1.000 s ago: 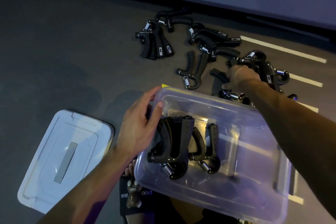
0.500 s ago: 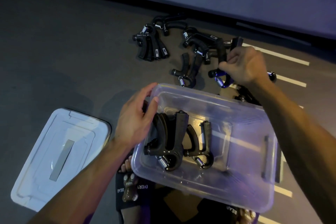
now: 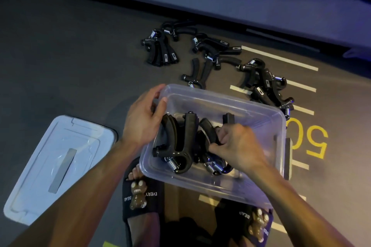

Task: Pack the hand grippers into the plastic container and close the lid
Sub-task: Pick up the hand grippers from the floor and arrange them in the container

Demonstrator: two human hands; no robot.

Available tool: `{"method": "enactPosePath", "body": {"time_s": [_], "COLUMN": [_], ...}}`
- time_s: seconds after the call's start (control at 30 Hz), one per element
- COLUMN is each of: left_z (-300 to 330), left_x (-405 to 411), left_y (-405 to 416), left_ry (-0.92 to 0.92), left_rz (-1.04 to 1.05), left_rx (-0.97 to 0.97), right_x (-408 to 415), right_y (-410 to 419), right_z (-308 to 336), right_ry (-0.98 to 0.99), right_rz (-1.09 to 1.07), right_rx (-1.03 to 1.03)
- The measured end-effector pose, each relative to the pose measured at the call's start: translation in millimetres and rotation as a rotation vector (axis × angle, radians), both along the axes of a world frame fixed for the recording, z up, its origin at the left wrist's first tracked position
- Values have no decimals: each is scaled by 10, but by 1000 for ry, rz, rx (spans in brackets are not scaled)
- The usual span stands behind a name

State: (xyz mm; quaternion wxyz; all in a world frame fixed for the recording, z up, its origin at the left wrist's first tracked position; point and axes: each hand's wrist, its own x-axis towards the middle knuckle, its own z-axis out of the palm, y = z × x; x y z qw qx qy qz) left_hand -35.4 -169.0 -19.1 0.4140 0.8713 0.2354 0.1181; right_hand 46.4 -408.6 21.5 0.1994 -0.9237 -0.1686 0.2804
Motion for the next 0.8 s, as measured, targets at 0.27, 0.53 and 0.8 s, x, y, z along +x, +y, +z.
{"method": "enactPosePath", "body": {"time_s": [0.27,0.53,0.8], "left_z": [-2,2,9], "left_x": [-1,5,16], "left_y": [12,15,6], "left_ry": [-7,-2,-13], "left_rz": [3,5,6], "left_rx": [3,-1,-3], "right_x": [103,71,-38], "right_y": [55,159,118], "right_z": [-606,-789,-808], "right_ry": [84,141,77], "right_rz": [4,5,114], "right_rx": [-179,-215,-240]}}
